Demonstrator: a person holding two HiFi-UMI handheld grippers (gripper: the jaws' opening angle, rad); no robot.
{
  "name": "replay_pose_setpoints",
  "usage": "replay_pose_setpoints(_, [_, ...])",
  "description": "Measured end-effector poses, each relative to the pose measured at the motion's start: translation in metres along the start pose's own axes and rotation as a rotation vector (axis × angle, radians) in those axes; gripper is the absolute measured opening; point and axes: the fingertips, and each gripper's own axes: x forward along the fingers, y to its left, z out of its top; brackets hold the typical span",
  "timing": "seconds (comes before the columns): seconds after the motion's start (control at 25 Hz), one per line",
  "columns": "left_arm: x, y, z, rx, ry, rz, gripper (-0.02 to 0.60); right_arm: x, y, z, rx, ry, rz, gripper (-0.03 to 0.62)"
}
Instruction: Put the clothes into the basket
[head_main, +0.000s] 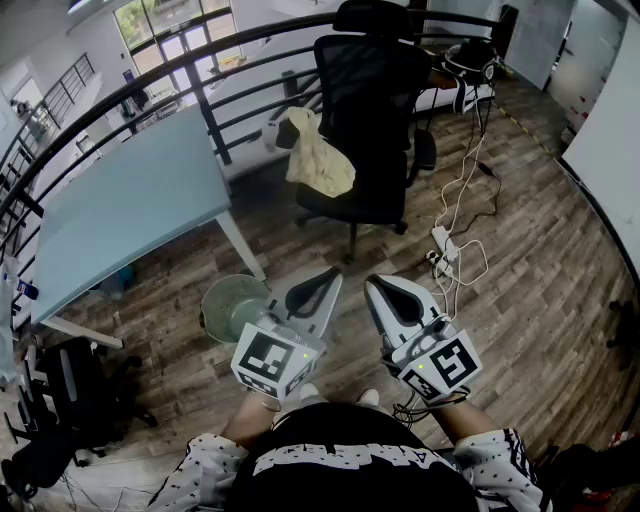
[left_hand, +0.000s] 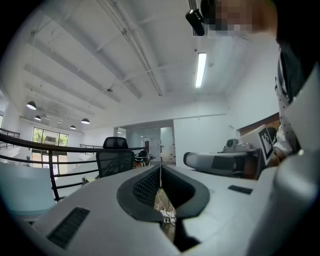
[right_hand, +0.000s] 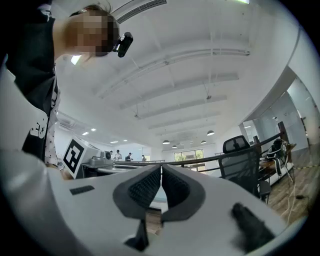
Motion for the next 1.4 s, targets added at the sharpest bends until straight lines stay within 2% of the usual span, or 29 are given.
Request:
replay_pose_setpoints(0.76, [0.003, 0.000, 0.000, 0.000, 0.000, 0.014, 0.017, 0.001, -0.005, -0.004, 0.021, 0.018, 0.018, 0.029])
replay_pose_setpoints(1.4, [0.013, -0.005, 0.007, 0.030, 0.001, 0.034, 0.017, 0.000, -0.015, 0.002, 0.022, 0.001, 0.054, 0.029])
